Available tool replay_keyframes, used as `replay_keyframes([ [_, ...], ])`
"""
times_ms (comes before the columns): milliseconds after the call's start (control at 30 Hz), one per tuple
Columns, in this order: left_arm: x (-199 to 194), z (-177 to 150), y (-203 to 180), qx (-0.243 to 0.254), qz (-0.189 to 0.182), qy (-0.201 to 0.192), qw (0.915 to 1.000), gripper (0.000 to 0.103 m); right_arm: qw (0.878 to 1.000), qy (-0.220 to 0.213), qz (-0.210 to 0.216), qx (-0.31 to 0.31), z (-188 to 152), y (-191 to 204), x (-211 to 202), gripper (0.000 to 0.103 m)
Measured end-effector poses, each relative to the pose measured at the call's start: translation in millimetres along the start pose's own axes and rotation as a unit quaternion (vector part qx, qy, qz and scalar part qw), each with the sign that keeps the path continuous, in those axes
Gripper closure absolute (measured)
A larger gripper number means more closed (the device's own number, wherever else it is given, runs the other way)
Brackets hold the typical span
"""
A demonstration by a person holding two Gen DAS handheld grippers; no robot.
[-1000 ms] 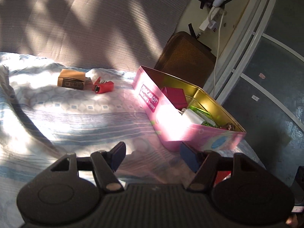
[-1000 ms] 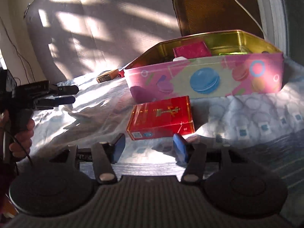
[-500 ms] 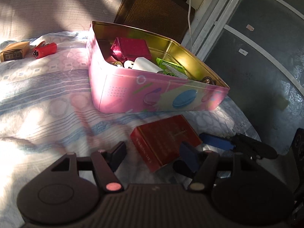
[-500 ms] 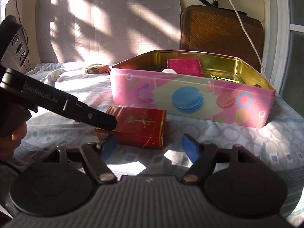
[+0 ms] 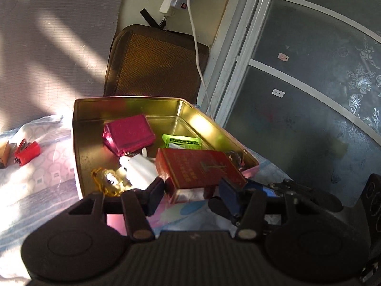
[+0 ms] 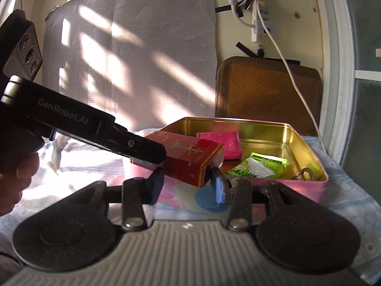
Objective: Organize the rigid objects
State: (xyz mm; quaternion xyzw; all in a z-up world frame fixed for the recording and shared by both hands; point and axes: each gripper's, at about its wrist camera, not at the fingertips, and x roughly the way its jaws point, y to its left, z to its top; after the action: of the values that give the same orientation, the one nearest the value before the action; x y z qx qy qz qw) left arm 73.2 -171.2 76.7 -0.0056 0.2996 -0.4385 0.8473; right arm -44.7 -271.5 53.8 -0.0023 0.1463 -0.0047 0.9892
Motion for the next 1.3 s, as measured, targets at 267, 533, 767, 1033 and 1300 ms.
replay_keyframes([
  [267,102.8,35.3,-0.7,0.013,0.078,0.026,0.9965,0.025,0.993,0.074,-0.077,0.055,9.9,-60.4,81.8,0.057],
  [533,90.9,21.8,18.5,-0.046,0.147,0.010,0.9881,0.025,0.990,0.059,-0.113,0.066,-3.2,-81.6,87.4,0.056],
  [767,46.4,0.0,-10.2,-0.001,0.178,-0.026,0.9836,0.022,0.990,0.001,-0.107,0.097,-6.7,-68.1,33.2,0.056],
  [1033,-15.5,-31.2,-6.2,0.010,0.229,-0.058,0.9715,0.017,0.986,-0.048,-0.105,0.119,-18.6,-35.0,-6.7,0.056],
  [1300,-47.0,-60.4,67.6,-0.045,0.320,-0.038,0.9456,0.017,0.994,-0.008,-0.044,0.100,-20.5,11.7,1.9,0.056],
])
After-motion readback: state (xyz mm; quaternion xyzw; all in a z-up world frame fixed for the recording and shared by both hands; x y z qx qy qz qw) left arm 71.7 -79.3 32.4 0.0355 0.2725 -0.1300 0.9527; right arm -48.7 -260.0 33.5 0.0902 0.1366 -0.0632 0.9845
